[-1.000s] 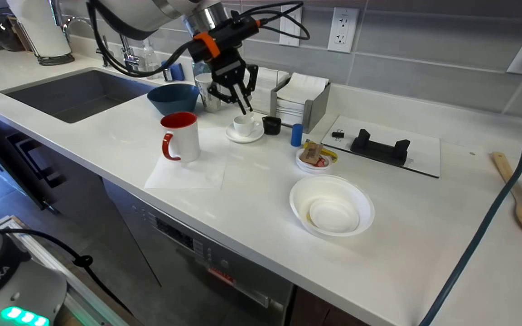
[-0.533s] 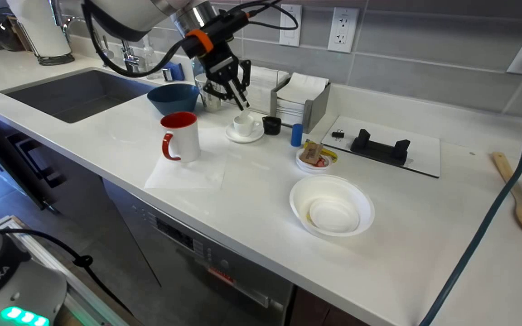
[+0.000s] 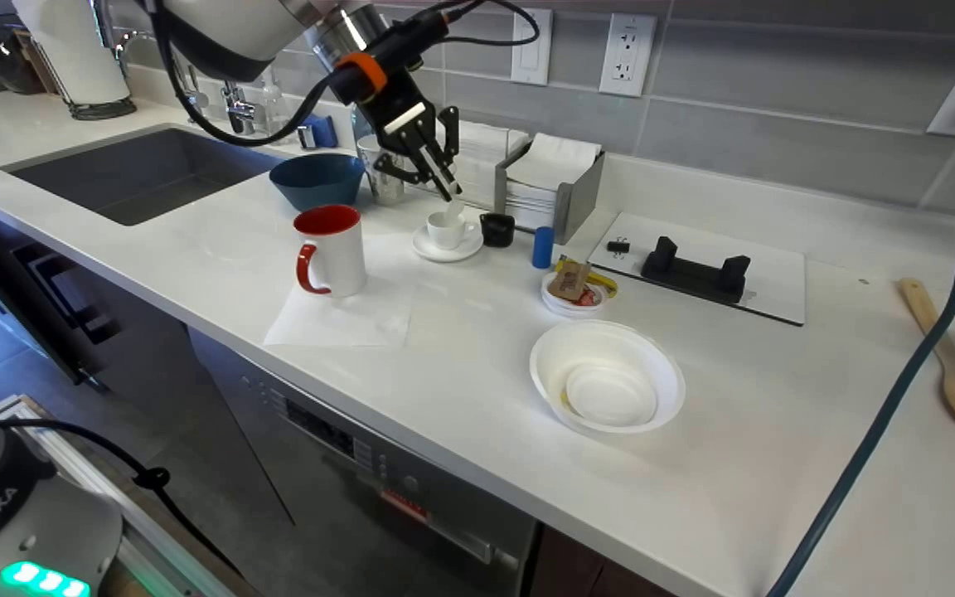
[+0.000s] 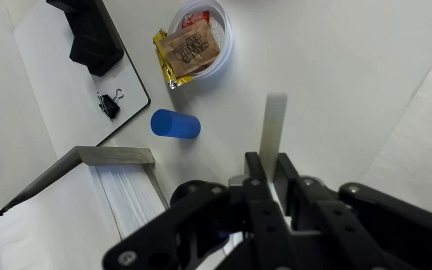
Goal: Use the white spoon to place some of the contents from the blue bowl into the white teacup.
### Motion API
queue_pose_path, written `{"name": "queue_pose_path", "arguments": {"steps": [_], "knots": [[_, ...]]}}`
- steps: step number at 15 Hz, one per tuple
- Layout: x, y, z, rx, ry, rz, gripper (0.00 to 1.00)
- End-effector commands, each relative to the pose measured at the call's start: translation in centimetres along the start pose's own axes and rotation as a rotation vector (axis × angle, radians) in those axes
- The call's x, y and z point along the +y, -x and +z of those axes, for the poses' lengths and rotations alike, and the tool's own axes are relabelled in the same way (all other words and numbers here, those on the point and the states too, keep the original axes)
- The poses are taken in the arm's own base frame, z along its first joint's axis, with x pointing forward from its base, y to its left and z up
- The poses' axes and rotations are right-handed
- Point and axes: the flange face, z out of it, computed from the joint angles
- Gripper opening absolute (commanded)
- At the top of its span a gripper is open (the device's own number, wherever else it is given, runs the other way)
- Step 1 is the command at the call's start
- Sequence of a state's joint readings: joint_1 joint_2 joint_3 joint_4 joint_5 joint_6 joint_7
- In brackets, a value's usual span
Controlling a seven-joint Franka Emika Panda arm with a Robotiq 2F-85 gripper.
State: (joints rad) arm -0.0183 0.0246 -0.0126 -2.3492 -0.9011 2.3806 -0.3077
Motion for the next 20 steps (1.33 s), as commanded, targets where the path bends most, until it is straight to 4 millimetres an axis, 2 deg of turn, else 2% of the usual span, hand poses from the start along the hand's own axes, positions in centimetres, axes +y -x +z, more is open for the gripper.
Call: {"name": "queue_pose_path", "arguments": {"steps": [1, 12, 20], "knots": [[0.0, -1.0, -0.2, -0.031, 0.053, -0.021, 0.03], [-0.7, -2.8, -0.4, -0.015, 0.092, -0.062, 0.03], [-0.8, -2.9, -0.2, 0.002, 0.061, -0.055, 0.03]]}}
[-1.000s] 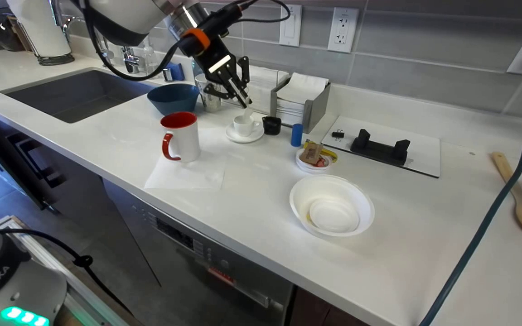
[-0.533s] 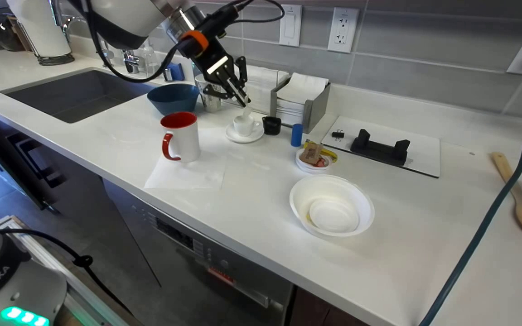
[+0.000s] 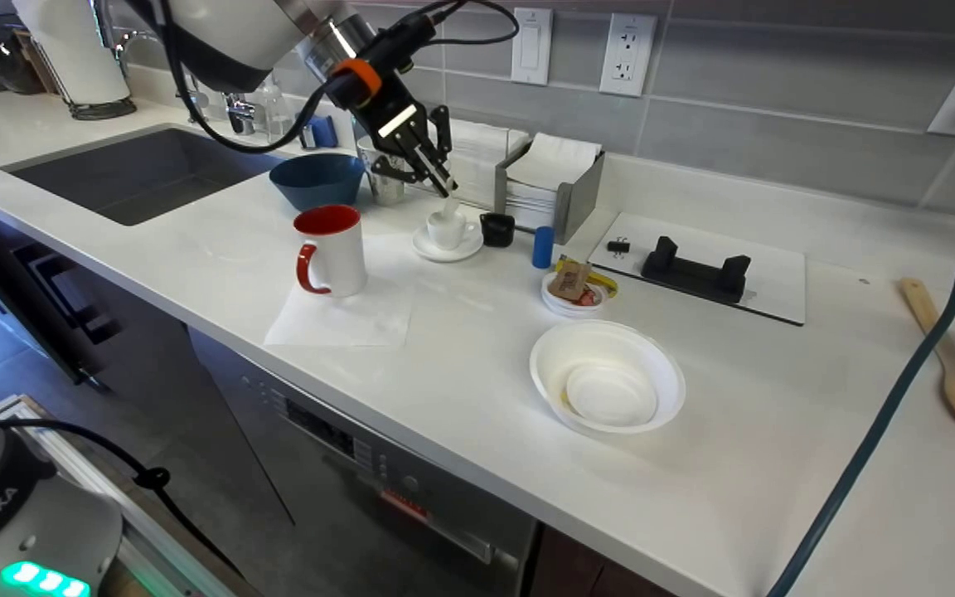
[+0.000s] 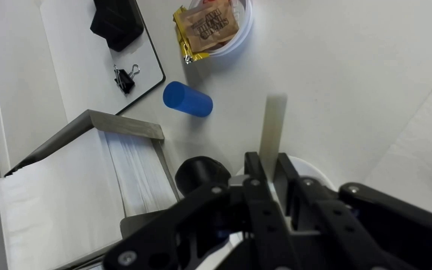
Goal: Use the white spoon to place some of the contents from the blue bowl into the white teacup.
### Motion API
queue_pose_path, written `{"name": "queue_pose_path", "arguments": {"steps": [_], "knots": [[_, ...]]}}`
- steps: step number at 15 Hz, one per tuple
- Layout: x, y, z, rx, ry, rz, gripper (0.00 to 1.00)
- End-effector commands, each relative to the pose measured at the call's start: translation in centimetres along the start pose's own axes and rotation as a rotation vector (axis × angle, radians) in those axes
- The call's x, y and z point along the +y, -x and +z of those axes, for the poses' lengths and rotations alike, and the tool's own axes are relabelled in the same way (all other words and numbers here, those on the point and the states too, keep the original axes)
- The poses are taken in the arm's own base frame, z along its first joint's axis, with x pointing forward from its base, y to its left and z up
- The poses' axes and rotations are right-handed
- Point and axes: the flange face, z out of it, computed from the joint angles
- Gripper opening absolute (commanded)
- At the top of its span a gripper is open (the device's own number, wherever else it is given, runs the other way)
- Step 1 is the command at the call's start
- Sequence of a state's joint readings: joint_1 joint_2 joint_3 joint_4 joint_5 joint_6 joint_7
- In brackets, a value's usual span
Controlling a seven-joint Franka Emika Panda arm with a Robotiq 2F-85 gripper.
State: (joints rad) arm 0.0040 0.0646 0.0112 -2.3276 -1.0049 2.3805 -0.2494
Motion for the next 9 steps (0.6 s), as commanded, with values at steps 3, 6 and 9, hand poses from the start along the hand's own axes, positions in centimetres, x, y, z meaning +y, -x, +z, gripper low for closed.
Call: {"name": "queue_pose_path", "arguments": {"steps": [3, 6, 9], "knots": [[-0.17, -0.76, -0.15, 0.050, -0.068, 0.004, 0.03], [0.17, -0.71, 0.00, 0.025, -0.039, 0.031, 0.03], [-0.42, -0.96, -0.15, 0.084, -0.145, 0.018, 0.03]]}}
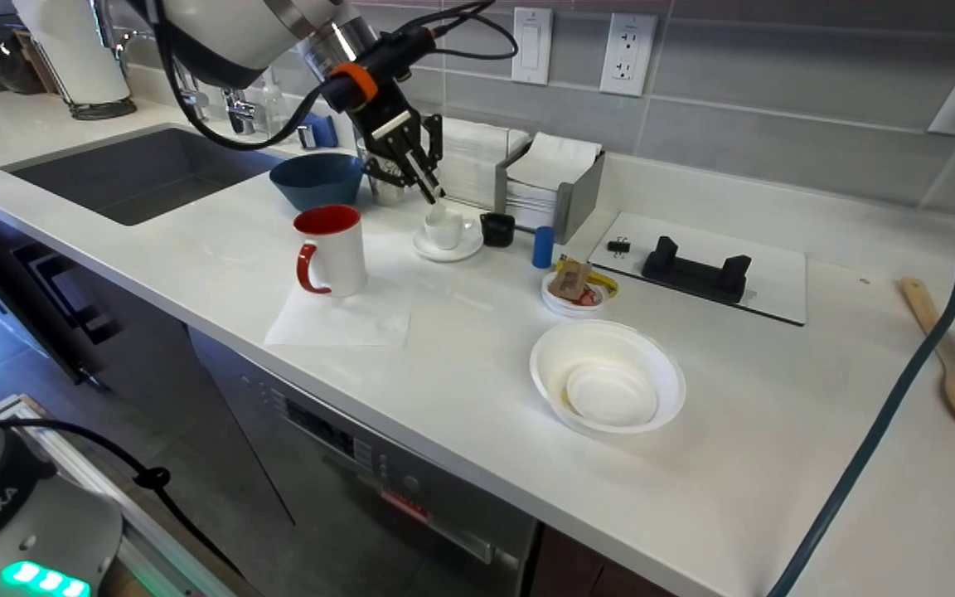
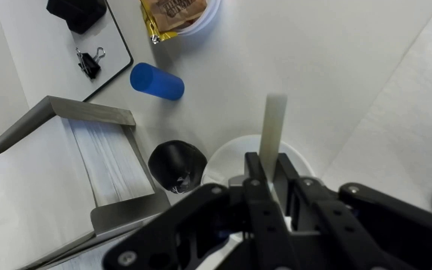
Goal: Use the white spoon to place some of the contents from the blue bowl into the white teacup.
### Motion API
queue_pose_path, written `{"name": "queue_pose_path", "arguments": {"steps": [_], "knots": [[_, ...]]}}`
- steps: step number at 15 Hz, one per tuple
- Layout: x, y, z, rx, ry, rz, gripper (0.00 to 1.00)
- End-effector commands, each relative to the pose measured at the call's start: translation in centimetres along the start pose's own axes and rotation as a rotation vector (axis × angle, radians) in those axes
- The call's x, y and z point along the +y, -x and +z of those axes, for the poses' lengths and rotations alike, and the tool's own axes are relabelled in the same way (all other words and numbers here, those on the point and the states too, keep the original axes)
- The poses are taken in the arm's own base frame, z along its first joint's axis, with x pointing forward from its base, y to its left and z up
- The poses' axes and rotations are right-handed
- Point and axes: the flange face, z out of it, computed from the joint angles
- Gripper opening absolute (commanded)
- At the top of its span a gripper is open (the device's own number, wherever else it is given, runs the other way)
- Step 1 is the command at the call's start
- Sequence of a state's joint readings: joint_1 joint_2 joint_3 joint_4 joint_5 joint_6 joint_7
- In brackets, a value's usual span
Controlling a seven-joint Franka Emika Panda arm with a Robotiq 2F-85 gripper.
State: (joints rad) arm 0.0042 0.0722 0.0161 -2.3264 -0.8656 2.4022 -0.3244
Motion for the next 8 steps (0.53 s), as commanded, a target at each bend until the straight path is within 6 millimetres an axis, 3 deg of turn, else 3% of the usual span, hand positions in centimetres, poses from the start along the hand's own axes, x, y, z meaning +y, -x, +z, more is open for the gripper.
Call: {"name": "queue_pose_path", "arguments": {"steps": [1, 8], "knots": [[0.3, -0.1, 0.2, 0.004, -0.012, 0.024, 0.03], [0.8, 1.2, 0.2, 0.006, -0.027, 0.063, 0.03]]}}
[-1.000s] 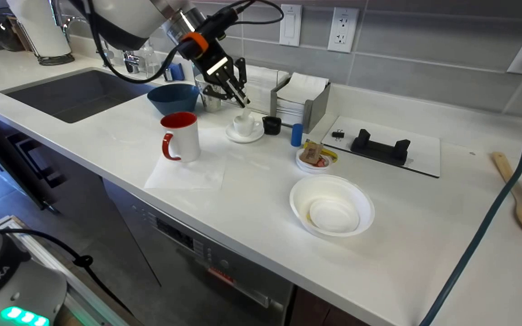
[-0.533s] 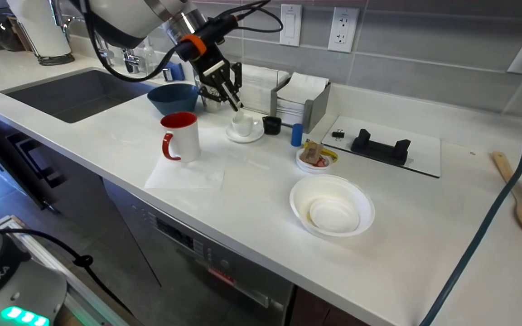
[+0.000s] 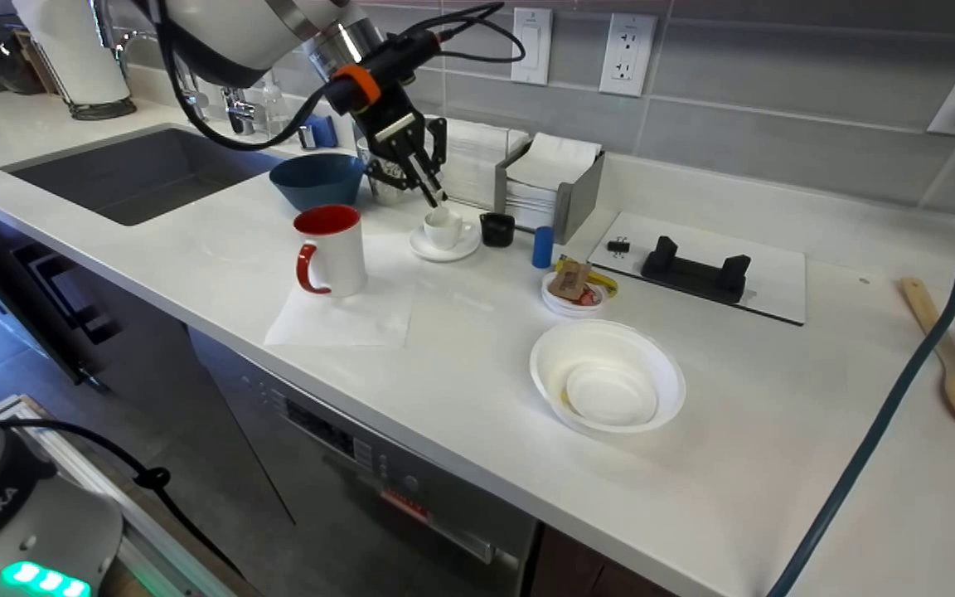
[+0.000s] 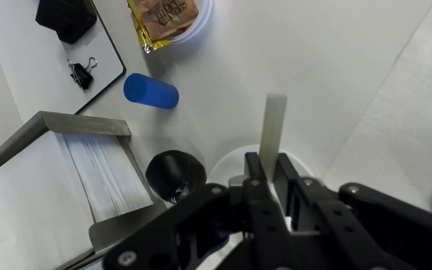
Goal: Use the white spoon to place some of the contents from the blue bowl into the white teacup.
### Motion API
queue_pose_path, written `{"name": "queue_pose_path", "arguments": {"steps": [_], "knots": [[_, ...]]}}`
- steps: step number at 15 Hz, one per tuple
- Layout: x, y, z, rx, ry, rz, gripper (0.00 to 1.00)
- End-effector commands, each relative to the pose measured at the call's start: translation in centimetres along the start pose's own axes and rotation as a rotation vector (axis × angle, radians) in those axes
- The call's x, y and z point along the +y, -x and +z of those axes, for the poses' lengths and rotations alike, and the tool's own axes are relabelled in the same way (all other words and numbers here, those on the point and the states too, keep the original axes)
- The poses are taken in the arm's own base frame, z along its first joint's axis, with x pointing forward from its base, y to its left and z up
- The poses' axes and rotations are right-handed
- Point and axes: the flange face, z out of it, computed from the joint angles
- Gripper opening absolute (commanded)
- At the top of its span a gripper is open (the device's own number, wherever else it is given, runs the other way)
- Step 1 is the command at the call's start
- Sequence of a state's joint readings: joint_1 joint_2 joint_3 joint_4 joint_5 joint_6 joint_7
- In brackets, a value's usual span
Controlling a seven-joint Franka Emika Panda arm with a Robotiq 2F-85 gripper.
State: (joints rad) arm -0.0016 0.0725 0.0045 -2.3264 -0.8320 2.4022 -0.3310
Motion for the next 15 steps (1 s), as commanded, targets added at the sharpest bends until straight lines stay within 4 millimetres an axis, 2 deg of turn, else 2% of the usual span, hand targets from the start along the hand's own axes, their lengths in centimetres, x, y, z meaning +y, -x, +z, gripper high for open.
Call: {"name": "queue_pose_path", "arguments": {"steps": [1, 8, 11, 12, 15], "knots": [[0.5, 0.8, -0.5, 0.010, -0.001, 0.041, 0.03], [0.0, 3.2, -2.4, 0.093, -0.049, 0.137, 0.03], [-1.2, 4.7, -2.6, 0.237, -0.084, 0.192, 0.03], [-1.4, 5.4, -2.4, 0.274, -0.087, 0.212, 0.03], [-2.5, 9.1, -1.4, 0.423, -0.101, 0.298, 0.03]]}}
